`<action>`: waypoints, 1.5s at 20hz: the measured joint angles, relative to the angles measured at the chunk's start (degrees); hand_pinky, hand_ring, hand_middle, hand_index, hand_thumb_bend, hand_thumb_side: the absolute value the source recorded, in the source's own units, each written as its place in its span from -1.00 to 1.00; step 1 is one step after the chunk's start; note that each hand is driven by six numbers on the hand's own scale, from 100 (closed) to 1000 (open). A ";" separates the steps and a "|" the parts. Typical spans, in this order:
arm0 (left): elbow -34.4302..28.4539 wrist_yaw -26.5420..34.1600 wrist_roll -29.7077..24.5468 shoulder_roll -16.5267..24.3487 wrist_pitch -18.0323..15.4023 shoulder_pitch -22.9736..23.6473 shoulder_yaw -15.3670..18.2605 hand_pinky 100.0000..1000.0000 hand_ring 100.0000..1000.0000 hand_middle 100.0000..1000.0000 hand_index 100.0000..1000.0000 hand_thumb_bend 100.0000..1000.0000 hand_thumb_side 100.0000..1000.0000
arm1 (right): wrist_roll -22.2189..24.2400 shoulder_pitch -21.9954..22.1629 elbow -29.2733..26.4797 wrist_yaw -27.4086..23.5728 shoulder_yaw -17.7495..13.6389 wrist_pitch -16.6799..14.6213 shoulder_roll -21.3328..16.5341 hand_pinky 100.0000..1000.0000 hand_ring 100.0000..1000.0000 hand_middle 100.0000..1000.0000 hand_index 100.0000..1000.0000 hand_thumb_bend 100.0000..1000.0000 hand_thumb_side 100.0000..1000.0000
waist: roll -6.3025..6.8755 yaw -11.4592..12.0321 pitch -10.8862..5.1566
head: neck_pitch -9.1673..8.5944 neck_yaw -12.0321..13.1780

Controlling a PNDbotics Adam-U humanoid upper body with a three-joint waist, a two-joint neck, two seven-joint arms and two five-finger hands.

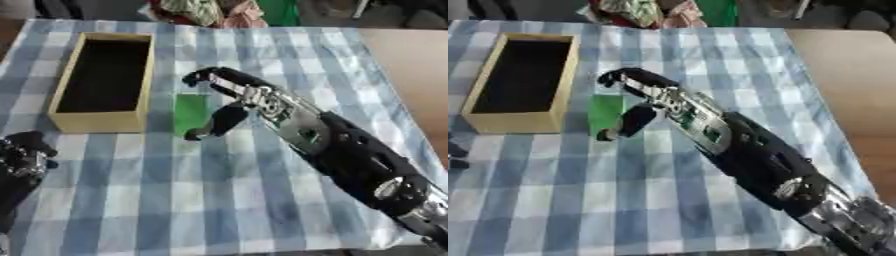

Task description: Pick up objects on the table and place them in the box.

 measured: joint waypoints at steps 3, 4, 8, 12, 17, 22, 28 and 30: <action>0.00 0.00 0.00 0.00 0.00 0.00 0.00 -0.01 0.09 -0.11 0.25 -1.00 -0.77 | 0.05 0.08 1.39 1.34 -0.30 -0.27 0.64 0.81 1.00 0.53 0.82 0.10 -0.66 | 0.17 0.01 0.02 | -0.01 -0.02; 0.00 0.00 0.00 0.00 0.00 0.00 0.00 -0.01 0.09 -0.11 0.25 -1.00 -0.77 | -0.01 0.09 1.75 1.76 -0.31 -0.36 0.78 0.80 0.98 0.44 0.77 0.09 -0.65 | 0.20 0.01 0.03 | -0.01 -0.02; 0.00 0.00 0.00 0.00 0.00 0.00 -0.01 -0.01 0.09 -0.11 0.25 -1.00 -0.77 | -0.85 0.13 2.83 2.91 -0.52 -0.59 1.25 0.74 0.87 0.04 0.44 -0.14 -0.89 | 0.21 0.01 0.04 | -0.01 -0.02; 0.00 0.00 0.00 0.00 0.00 0.00 -0.03 -0.01 0.09 -0.11 0.25 -1.00 -0.77 | -2.59 0.05 2.87 3.65 -0.72 -0.53 1.74 0.72 0.81 -0.18 0.17 -0.43 -1.00 | 0.21 0.01 0.04 | -0.01 -0.03; 0.00 0.00 0.00 0.00 0.00 0.00 -0.11 -0.01 0.09 -0.11 0.25 -1.00 -0.77 | -3.70 -0.99 2.37 4.15 -1.19 0.14 1.69 0.71 0.78 -0.23 0.14 -0.48 -1.00 | 0.15 0.10 0.04 | -0.02 -0.03; 0.00 0.00 -0.08 0.00 0.07 -0.01 -0.14 -0.01 0.09 -0.11 0.25 -1.00 -0.77 | -3.84 -5.08 -0.52 4.29 -2.42 1.50 1.32 0.71 0.76 -0.25 0.13 -0.47 -1.00 | -0.14 0.60 0.00 | -0.03 -0.02; 0.01 0.01 -0.69 0.00 0.25 -0.52 -0.74 -0.01 0.09 -0.11 0.25 -1.00 -0.77 | -3.74 -10.00 -1.48 5.90 -4.65 2.95 1.60 0.70 0.75 -0.25 0.14 -0.47 -1.00 | -0.61 2.55 -0.01 | -0.46 -0.28; 0.01 0.03 -1.05 -0.02 0.29 -1.01 -1.14 -0.01 0.09 -0.11 0.25 -1.00 -0.77 | -3.83 -11.25 -0.76 6.43 -5.12 2.97 2.35 0.70 0.75 -0.24 0.15 -0.48 -1.00 | -0.71 3.57 0.03 | -0.64 -0.61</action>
